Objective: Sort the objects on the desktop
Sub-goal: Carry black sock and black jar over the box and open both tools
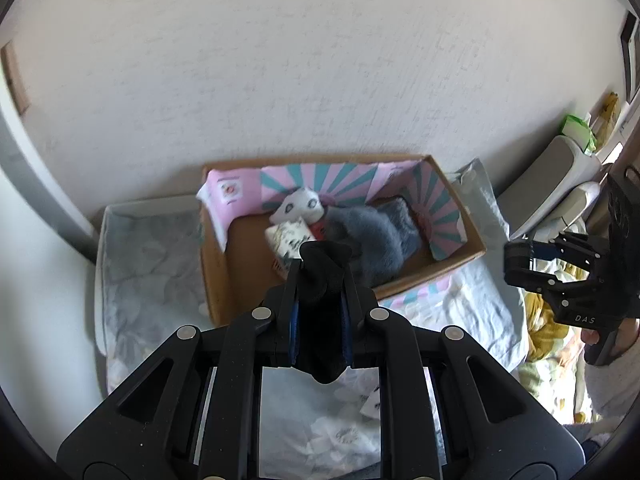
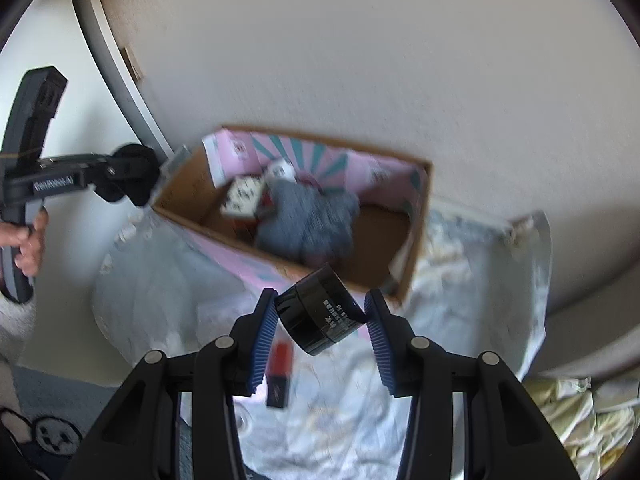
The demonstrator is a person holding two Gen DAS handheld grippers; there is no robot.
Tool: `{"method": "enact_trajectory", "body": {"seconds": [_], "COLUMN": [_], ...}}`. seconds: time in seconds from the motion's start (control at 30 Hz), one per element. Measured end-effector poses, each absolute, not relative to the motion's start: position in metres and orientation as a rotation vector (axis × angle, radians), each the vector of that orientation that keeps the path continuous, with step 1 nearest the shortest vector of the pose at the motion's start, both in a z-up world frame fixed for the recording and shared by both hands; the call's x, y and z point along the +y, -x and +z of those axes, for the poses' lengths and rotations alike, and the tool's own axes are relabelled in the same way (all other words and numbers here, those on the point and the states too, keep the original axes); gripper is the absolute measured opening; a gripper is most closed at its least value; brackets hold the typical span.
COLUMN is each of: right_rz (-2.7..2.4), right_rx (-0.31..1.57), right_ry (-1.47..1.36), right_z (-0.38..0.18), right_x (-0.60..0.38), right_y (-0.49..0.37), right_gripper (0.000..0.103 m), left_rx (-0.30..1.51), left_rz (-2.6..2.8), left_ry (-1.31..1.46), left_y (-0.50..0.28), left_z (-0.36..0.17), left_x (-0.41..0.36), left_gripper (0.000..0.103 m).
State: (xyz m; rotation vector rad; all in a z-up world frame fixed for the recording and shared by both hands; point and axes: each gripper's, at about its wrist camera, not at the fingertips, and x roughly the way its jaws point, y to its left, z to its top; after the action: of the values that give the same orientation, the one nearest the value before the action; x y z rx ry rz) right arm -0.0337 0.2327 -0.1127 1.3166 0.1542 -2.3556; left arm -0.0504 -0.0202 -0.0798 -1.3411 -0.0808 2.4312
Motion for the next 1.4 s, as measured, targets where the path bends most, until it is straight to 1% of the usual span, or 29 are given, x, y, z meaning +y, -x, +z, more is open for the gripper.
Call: {"method": "enact_trajectory", "body": {"seconds": [0.23,0.37,0.6,0.83,1.1,1.13,1.17,1.2,1.23,1.27,1.3,1.33,1.4], "right_rz": [-2.296,-2.253,-2.176,-2.110,-2.104,-2.106,-2.110,-2.115,-2.127,-2.156,-2.172,-2.186,-2.196], "right_rx": [0.157,0.198,0.222,0.254,0.218,0.206,0.185,0.176,0.168,0.158,0.150,0.137,0.086], "right_ry": [-1.259,-1.259,-1.286,-1.325,-1.327,-1.331,-1.340,-1.344,-1.347,-1.358,-1.369,-1.377,-1.382], "right_z": [-0.097,-0.098,-0.119,-0.140,-0.141,-0.141,-0.141,-0.141,-0.140,-0.140,-0.140,-0.139,-0.135], "right_x": [0.207,0.190,0.158,0.138,0.141,0.141,0.141,0.141,0.142,0.145,0.148,0.151,0.162], "right_y": [0.075,0.092,0.124,0.132,0.140,0.143,0.147,0.150,0.152,0.155,0.157,0.158,0.158], "right_gripper": [0.041,0.041,0.041,0.041,0.042,0.044,0.052,0.058,0.072,0.082,0.083,0.084,0.084], "left_rx": [-0.072,-0.060,0.011,0.053,-0.010,-0.027,-0.048,-0.054,-0.055,-0.049,-0.045,-0.051,-0.093], "left_rz": [2.409,2.395,2.392,2.377,2.376,2.376,2.376,2.380,2.384,2.395,2.409,2.434,2.442], "left_ry": [1.354,1.380,1.461,1.513,1.543,1.544,1.548,1.556,1.574,1.590,1.592,1.575,1.534], "left_y": [0.075,0.092,0.127,0.143,0.149,0.151,0.153,0.154,0.157,0.160,0.161,0.160,0.158], "left_z": [-0.082,-0.090,-0.115,-0.127,-0.132,-0.131,-0.131,-0.130,-0.130,-0.129,-0.128,-0.125,-0.122], "left_x": [0.002,0.013,0.030,0.033,0.025,0.024,0.022,0.022,0.022,0.020,0.018,0.016,0.009], "left_gripper": [0.014,0.014,0.014,0.014,0.014,0.014,0.015,0.020,0.034,0.049,0.096,0.102,0.103]}}
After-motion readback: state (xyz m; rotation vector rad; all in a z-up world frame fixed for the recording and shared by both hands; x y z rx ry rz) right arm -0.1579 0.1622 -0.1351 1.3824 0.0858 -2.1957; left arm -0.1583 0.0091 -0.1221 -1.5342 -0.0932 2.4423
